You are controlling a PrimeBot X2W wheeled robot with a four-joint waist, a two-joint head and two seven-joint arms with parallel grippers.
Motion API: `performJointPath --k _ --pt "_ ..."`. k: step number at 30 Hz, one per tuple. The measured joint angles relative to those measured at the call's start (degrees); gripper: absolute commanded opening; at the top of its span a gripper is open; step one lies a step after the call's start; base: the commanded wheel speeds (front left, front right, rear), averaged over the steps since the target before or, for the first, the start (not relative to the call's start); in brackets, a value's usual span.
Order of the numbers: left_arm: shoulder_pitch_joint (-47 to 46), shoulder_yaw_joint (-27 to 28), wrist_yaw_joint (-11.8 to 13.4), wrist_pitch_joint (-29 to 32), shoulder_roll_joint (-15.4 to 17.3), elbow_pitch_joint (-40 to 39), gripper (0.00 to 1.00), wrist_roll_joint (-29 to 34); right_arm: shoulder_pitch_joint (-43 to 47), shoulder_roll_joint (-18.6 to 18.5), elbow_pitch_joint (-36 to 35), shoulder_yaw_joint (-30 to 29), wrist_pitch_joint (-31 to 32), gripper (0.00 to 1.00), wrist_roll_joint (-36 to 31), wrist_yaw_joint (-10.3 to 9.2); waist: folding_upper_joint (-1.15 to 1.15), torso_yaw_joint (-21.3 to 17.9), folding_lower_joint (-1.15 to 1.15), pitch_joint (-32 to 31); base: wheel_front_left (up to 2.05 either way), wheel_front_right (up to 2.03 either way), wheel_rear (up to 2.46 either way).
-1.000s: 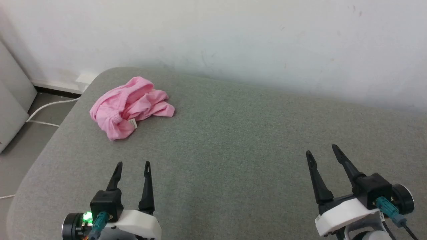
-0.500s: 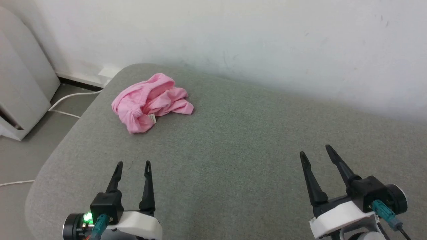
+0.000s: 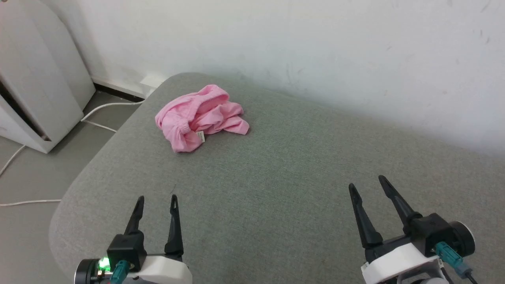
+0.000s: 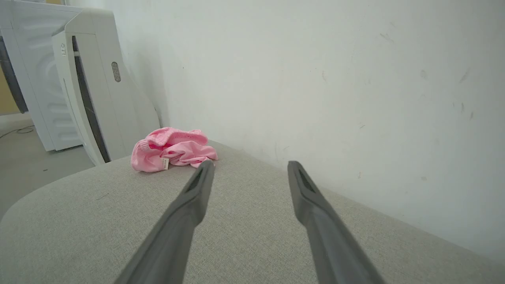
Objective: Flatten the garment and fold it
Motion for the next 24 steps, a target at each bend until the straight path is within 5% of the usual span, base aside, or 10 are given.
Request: performJointPath --k 24 --pt "1.3 -1.2 0.7 -3.0 0.0 0.2 1.0 -0.5 0.2 0.0 2.0 0.6 -2.9 1.0 0.9 -0.01 0.0 5.5 0.0 -0.8 0.0 0.0 0.0"
